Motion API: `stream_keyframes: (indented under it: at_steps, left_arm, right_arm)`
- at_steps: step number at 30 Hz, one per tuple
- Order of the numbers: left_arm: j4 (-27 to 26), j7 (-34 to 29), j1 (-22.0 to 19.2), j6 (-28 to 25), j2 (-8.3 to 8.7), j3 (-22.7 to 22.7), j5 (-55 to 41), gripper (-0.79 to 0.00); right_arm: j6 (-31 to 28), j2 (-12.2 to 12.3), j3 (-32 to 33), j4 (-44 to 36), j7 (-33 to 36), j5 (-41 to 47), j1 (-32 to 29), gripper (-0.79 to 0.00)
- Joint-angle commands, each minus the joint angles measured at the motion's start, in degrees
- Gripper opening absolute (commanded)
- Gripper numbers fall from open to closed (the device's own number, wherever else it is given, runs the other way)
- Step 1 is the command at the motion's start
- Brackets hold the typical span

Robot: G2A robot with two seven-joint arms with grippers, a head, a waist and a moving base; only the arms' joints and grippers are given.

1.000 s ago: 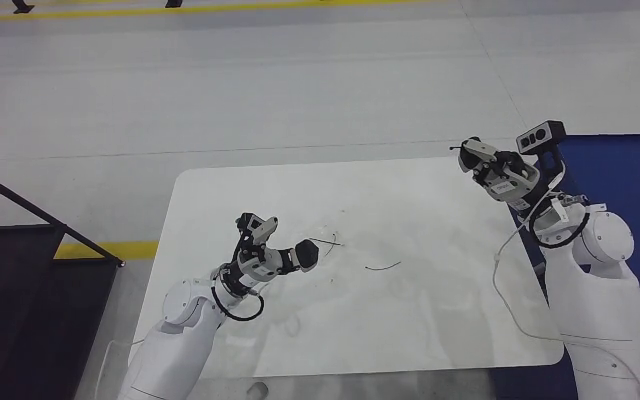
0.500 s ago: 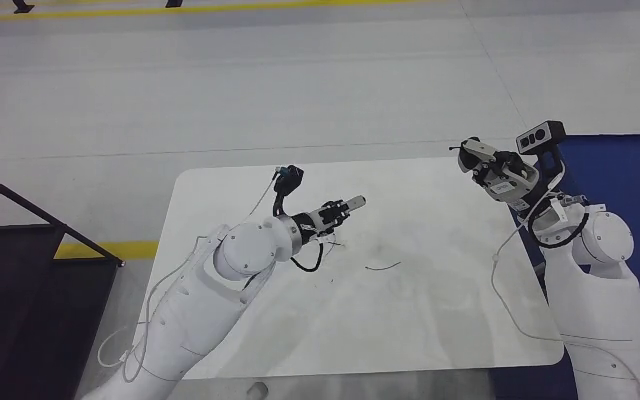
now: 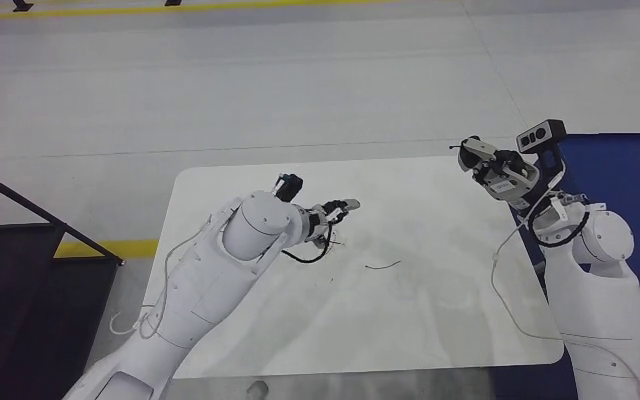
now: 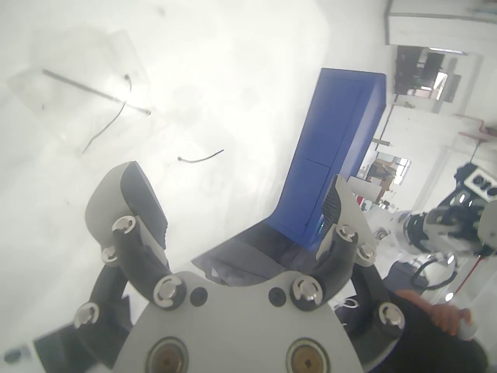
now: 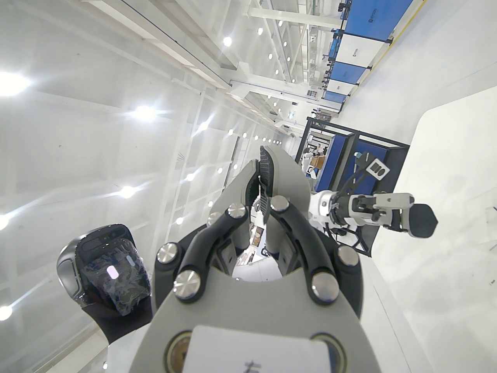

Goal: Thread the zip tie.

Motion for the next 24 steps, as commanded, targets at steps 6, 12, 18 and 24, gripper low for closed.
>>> stream_keyframes:
  at_steps: [6, 12, 18, 24]
  left_arm:
    - [9.3, 5.0, -5.6, 4.1, -3.56, 1.4, -10.3, 0.000]
    - [12.4, 6.5, -4.7, 4.1, -3.64, 1.2, -11.0, 0.000]
    - [23.4, 12.9, -8.3, 4.1, -6.97, 4.9, -21.0, 0.000]
    - [32.7, 24.1, -13.3, 4.1, -11.16, 12.7, -31.8, -0.222]
  right_arm:
    - [0.0, 0.0, 0.0, 0.0, 0.0, 0.0, 0.0, -0.785]
    - [0.0, 0.0, 0.0, 0.0, 0.0, 0.0, 0.0, -0.785]
    - [0.0, 0.0, 0.0, 0.0, 0.0, 0.0, 0.0, -0.785]
    - [0.0, 0.0, 0.0, 0.0, 0.0, 0.0, 0.0, -0.785]
